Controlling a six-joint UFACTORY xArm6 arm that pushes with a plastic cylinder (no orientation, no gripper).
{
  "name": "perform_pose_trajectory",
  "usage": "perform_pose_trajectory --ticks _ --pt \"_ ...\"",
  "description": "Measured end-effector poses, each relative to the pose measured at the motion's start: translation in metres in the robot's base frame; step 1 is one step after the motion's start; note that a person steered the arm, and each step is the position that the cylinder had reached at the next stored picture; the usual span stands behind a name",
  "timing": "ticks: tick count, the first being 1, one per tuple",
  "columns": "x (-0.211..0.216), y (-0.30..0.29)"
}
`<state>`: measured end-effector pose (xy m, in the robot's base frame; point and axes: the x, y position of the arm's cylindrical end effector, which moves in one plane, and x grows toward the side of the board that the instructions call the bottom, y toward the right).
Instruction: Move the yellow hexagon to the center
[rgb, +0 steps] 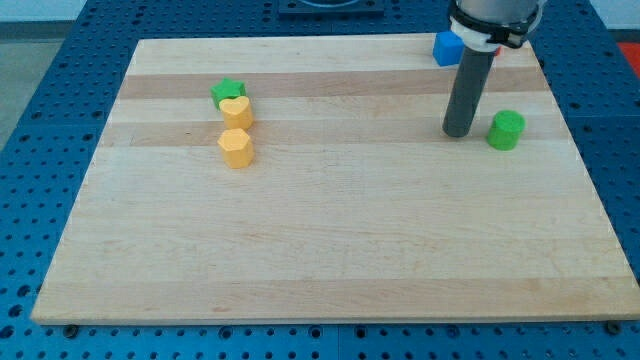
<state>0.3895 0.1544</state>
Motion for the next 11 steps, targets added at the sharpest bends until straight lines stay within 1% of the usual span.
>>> perform_pose_trajectory --ticks 3,4,5,6,7,8,9,10,11 --pt "-0.004 0.0" --pt "0.018 -0.009" --pt "0.087 -0.044" --pt "0.122 -0.096" --pt "0.123 -0.18" --pt "0.109 -0.276" --pt "0.1 -0.328" --pt "0.08 -0.349" --pt "0.069 -0.344"
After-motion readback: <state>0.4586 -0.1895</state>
